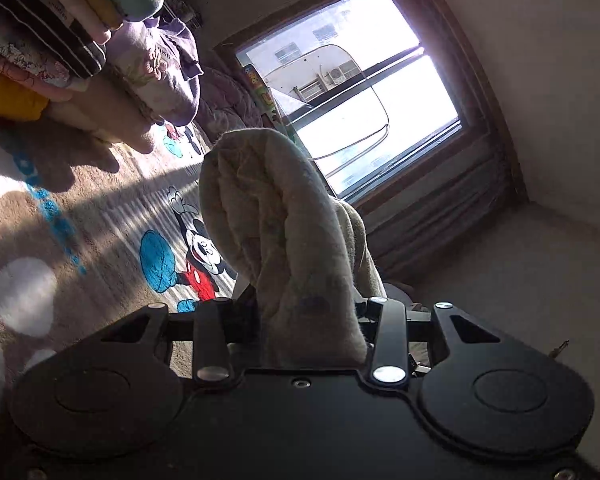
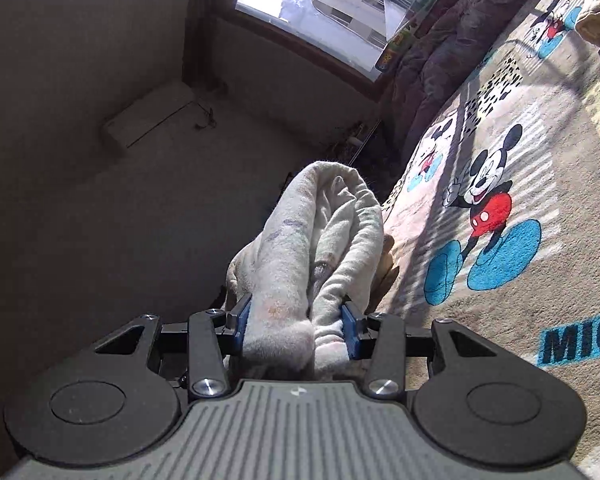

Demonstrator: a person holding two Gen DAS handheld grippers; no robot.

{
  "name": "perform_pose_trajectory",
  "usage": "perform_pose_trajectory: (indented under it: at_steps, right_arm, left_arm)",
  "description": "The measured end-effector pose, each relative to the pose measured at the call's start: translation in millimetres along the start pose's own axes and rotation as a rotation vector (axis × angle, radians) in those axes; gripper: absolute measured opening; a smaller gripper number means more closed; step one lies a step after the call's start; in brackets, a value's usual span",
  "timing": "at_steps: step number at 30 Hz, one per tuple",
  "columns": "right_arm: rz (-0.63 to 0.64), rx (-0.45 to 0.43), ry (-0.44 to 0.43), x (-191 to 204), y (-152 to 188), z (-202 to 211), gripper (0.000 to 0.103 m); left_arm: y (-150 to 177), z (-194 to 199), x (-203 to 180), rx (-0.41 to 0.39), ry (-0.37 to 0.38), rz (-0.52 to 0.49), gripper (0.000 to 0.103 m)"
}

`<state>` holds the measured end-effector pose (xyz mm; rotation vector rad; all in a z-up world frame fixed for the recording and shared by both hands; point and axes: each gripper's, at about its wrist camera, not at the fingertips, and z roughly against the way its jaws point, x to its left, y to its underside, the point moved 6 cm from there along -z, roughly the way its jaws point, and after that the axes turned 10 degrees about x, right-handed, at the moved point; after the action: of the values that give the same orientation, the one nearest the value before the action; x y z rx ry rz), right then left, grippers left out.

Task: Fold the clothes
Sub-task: 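Lift the folded shirt with both grippers and carry it to the clothes stack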

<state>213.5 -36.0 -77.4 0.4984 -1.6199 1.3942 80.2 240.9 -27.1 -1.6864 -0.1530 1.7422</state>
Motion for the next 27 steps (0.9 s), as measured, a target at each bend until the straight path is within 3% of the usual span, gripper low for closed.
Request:
perform_pose_trajectory:
  at_steps: [6, 10, 16, 20, 22, 24, 26, 27]
  right_arm:
    - [0.035, 0.112, -0.120, 46, -61, -107, 0.044]
    - [0.018, 0.171, -0.199, 60, -103, -184, 0.044]
    - [0.053, 0.184, -0.260, 81, -150, -270, 0.044]
    - [0.022, 0.179, -0.313, 75, -178, -325, 0.044]
    - [-0.014, 0.173, -0.340, 60, -182, -349, 0.044]
    - [-0.045, 0.166, -0.321, 36, -181, -367, 0.045]
    - [-0.129, 0.211, -0.126, -16, -163, -400, 0.045]
    - [-0.158, 0.266, -0.019, -38, -149, -416, 0.045]
  left_arm:
    - [-103, 2, 10, -0.152, -0.016, 0.017, 0.038]
    - [-167, -10, 18, -0.221, -0.065, -0.003, 0.038]
    - [-253, -34, 28, -0.302, -0.101, -0.017, 0.038]
    - [-291, -54, 48, -0.317, -0.141, -0.006, 0.038]
    - [-297, -68, 77, -0.301, -0.231, 0.041, 0.039]
    - [-294, -85, 106, -0.237, -0.406, 0.087, 0.038]
    - [-289, -97, 126, -0.169, -0.565, 0.113, 0.037]
    - [-287, -99, 123, -0.160, -0.581, 0.097, 0.038]
